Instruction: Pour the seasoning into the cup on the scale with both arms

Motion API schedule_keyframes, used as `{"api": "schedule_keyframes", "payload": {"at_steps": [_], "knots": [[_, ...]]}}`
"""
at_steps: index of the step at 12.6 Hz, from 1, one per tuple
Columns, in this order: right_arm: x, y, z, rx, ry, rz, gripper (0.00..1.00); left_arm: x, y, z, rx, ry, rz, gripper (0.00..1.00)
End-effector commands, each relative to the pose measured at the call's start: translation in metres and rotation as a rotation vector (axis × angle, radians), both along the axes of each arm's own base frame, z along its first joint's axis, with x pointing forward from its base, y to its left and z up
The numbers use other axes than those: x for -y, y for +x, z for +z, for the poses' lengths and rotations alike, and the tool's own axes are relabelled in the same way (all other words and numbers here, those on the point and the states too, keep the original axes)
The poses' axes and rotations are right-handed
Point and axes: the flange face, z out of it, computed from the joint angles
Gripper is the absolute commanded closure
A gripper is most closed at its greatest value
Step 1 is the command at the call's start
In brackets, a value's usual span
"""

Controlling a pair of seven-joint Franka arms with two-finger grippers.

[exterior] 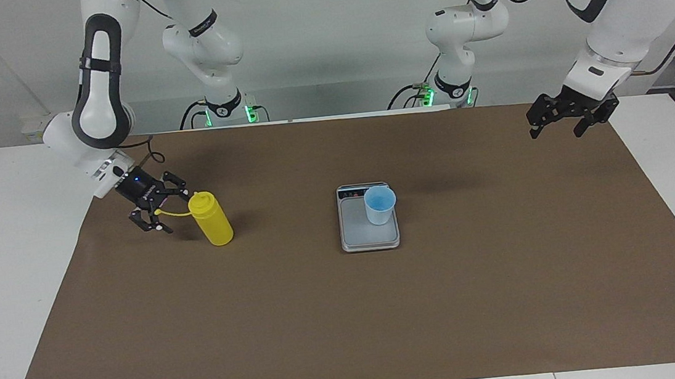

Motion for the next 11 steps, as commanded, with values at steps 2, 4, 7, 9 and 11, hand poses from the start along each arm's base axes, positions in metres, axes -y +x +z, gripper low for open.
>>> {"api": "schedule_keyframes", "payload": {"at_steps": [2, 4, 7, 9, 11], "knots": [[0.027, 0.018, 0.059, -0.080, -0.116, 0.012, 0.00, -0.002, -0.009, 0.000, 0.017, 0.013, -0.002, 0.00], [0.030, 0.028, 0.098, -0.099, -0.182, -0.047, 0.00, -0.002, -0.009, 0.000, 0.017, 0.013, -0.002, 0.00], [0.022, 0.042, 0.154, -0.139, -0.264, -0.175, 0.00, -0.002, -0.009, 0.001, 0.018, 0.013, -0.002, 0.00], [-0.005, 0.053, 0.181, -0.246, -0.273, -0.277, 0.00, -0.002, -0.009, 0.001, 0.018, 0.013, -0.002, 0.00], [-0.035, 0.063, 0.208, -0.323, -0.317, -0.400, 0.00, -0.002, -0.009, 0.001, 0.018, 0.013, -0.002, 0.00]]}}
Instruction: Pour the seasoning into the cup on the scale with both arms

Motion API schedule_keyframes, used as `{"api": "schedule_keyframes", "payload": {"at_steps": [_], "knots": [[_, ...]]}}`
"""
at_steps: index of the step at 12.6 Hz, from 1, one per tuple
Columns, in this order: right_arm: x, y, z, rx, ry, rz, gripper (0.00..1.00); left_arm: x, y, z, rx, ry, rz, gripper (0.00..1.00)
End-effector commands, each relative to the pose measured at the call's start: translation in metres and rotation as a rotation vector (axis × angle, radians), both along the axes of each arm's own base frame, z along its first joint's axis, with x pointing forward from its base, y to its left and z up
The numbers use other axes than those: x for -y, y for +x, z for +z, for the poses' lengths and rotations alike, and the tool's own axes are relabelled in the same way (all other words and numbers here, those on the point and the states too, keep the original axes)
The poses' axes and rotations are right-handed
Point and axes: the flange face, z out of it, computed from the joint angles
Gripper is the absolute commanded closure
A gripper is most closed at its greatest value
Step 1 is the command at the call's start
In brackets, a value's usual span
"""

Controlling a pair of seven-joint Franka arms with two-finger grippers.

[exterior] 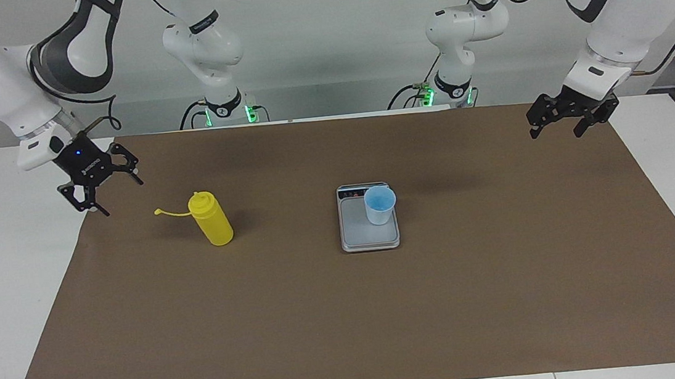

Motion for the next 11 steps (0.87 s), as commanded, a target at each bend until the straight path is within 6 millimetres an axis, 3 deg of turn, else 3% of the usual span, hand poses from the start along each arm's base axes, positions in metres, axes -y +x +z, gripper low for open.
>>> {"api": "schedule_keyframes", "payload": {"at_steps": [1, 6, 8, 11], "knots": [[-0.041, 0.013, 0.034, -0.081, -0.056, -0.167, 0.00, -0.002, -0.009, 0.001, 0.019, 0.013, -0.002, 0.00], [-0.120, 0.024, 0.076, -0.136, -0.134, -0.510, 0.00, -0.002, -0.009, 0.001, 0.024, 0.013, -0.002, 0.00], [-0.133, 0.024, 0.093, -0.155, -0.158, -0.664, 0.00, -0.003, -0.008, 0.001, 0.024, 0.013, -0.002, 0.00], [-0.134, 0.035, 0.105, -0.157, -0.176, -0.812, 0.00, -0.003, -0.008, 0.001, 0.024, 0.013, -0.002, 0.00]]}}
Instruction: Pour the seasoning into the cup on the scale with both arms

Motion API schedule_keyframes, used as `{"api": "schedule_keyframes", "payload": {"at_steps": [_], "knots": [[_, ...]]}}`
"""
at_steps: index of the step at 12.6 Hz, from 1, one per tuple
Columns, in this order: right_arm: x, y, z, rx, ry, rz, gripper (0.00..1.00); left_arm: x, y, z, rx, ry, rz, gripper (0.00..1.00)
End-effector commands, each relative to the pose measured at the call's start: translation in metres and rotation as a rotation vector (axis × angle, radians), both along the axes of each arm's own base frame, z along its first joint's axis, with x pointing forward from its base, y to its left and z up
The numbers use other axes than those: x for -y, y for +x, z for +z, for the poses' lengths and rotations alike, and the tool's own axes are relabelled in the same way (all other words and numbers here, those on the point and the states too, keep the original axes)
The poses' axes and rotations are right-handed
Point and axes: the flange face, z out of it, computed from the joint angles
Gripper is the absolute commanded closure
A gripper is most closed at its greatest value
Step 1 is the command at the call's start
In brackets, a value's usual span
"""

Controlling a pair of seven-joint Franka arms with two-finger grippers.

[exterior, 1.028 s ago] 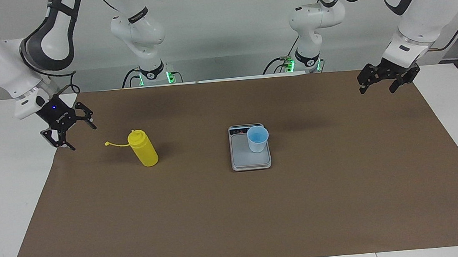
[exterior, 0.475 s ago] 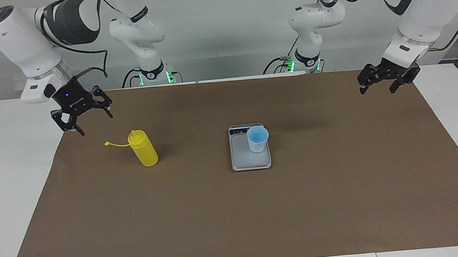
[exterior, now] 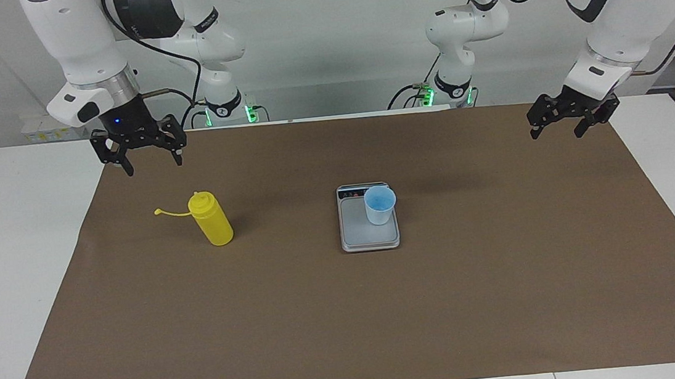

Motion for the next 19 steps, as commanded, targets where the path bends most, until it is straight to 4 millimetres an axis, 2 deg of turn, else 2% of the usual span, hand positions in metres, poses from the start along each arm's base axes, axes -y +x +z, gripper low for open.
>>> {"api": "schedule_keyframes", "payload": {"at_steps": [1, 3, 5, 12, 19], "knots": [[0.006, 0.016, 0.014, -0.008, -0.010, -0.147, 0.00, -0.003, -0.009, 0.000, 0.018, 0.014, -0.001, 0.00], [0.008, 0.019, 0.024, -0.027, -0.017, -0.208, 0.00, -0.002, -0.009, 0.000, 0.018, 0.013, -0.002, 0.00], [0.008, 0.019, 0.024, -0.052, -0.010, -0.228, 0.00, -0.002, -0.008, 0.001, 0.028, 0.013, -0.002, 0.00], [0.003, 0.002, -0.003, -0.095, -0.010, -0.229, 0.00, -0.002, -0.008, 0.000, 0.030, 0.013, -0.002, 0.00], [0.003, -0.001, -0.006, -0.097, -0.009, -0.231, 0.00, -0.002, -0.008, 0.001, 0.031, 0.013, -0.002, 0.00]]}}
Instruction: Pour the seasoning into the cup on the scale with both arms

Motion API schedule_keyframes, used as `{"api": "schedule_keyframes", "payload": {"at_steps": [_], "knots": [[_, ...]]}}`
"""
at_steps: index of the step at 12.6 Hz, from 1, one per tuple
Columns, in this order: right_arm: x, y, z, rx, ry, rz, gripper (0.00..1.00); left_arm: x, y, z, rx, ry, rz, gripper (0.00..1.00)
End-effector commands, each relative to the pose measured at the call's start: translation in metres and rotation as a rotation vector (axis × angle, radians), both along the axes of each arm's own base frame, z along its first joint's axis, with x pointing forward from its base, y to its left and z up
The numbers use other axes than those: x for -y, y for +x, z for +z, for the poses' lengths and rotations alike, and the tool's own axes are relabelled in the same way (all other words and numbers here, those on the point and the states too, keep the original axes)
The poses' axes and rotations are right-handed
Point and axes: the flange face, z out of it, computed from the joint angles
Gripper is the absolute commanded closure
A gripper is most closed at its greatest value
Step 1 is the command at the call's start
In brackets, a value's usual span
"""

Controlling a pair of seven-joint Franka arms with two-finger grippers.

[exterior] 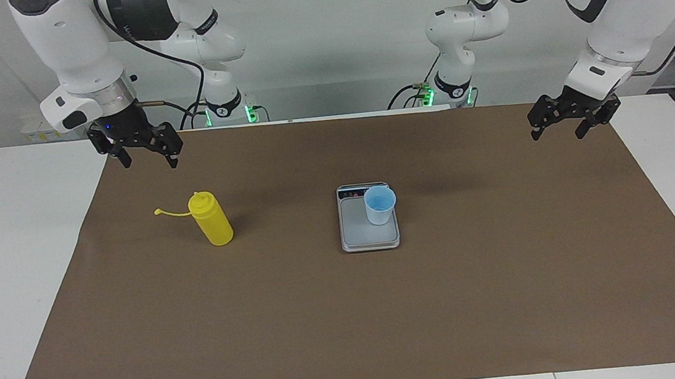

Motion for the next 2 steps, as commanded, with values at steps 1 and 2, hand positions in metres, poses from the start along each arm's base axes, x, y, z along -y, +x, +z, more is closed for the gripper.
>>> {"api": "schedule_keyframes", "payload": {"at_steps": [1, 2], "knots": [[-0.0013, -0.0074, -0.0004, 0.013, -0.007, -0.022, 0.00, -0.0024, -0.0093, 0.0002, 0.017, 0.014, -0.002, 0.00], [-0.0012, -0.0073, 0.0003, 0.015, -0.009, -0.022, 0.00, -0.0024, -0.0093, 0.0002, 0.017, 0.014, -0.002, 0.00]]}}
